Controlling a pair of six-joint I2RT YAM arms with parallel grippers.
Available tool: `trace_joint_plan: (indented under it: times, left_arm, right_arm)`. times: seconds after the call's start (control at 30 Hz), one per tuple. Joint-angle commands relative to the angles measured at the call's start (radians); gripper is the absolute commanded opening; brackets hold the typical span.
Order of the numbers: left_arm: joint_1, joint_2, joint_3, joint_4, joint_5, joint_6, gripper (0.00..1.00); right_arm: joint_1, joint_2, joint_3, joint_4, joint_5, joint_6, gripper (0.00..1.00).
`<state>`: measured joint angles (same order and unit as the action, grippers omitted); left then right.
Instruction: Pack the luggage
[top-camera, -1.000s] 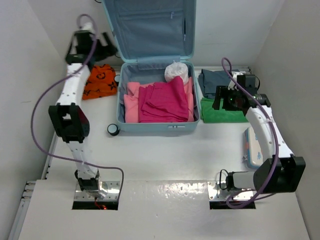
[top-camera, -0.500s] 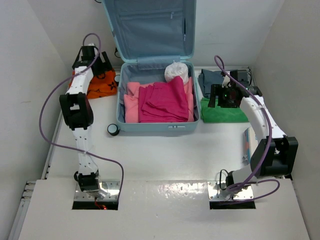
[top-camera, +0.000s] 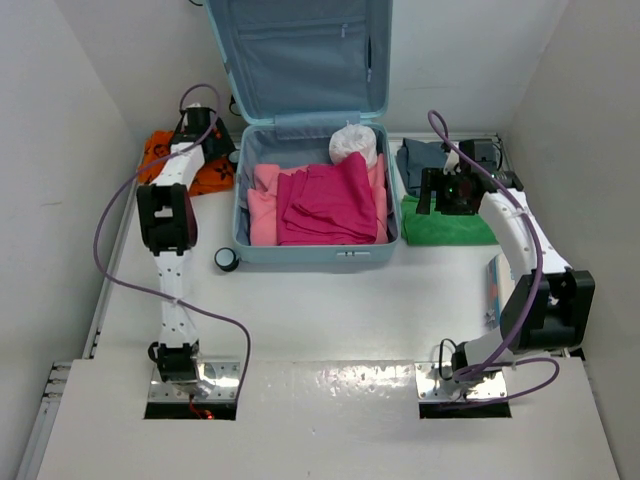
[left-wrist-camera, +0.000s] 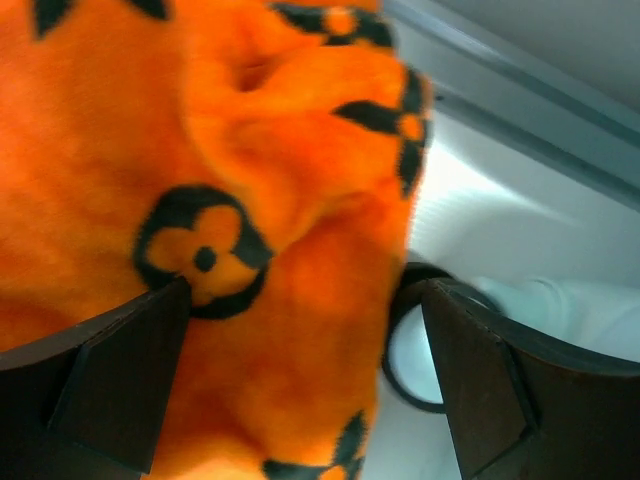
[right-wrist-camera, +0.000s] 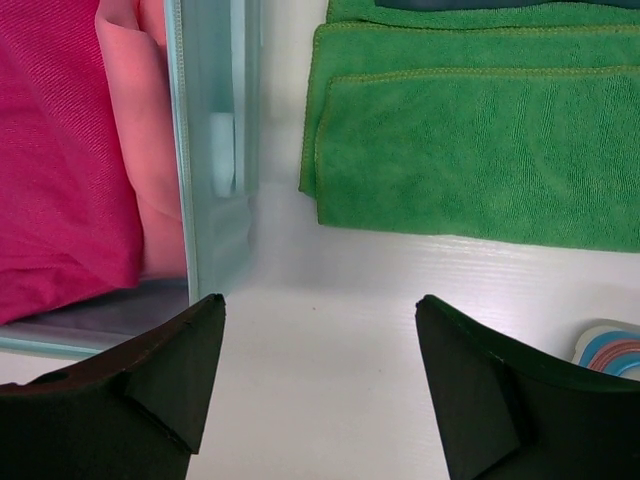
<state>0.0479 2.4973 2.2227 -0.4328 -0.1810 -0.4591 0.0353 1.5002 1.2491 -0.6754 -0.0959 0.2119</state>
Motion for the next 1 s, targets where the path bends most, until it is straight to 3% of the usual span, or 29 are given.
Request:
trace_joint_plan:
  times: [0.0,0.2,0.4,0.63,0.8,0.97]
  left_arm:
    - [0.099,-0.018,-0.099,-0.053,-0.095,-0.015,1.00]
    - [0.182,-0.052,-0.159,-0.128,-0.095,0.017,1.00]
    - [0.219,-0.146,-0.316,-0.150,-0.089,0.069,1.00]
    - [0.219,-0.250,-0.325,-0.141,0.148,0.163,1.00]
    - [0.219,-0.293,-0.325,-0.141,0.222,0.163,1.00]
    - [0.172,-0.275,-0.336,-0.141,0.108,0.195,1.00]
  right_arm:
    - [0.008,0.005,0.042,0.016,0.004,0.004,0.76]
    - [0.008,0.011,0.044,0.017,-0.004,0.009,0.76]
    - [0.009,0.008,0.041,0.022,-0.011,0.009,0.76]
    - [0.021,-0.005,0.023,0.025,-0.024,0.011,0.76]
    - [0.025,0.002,0.029,0.026,-0.027,0.017,0.76]
    - [0.034,0.011,0.038,0.025,-0.031,0.017,0.76]
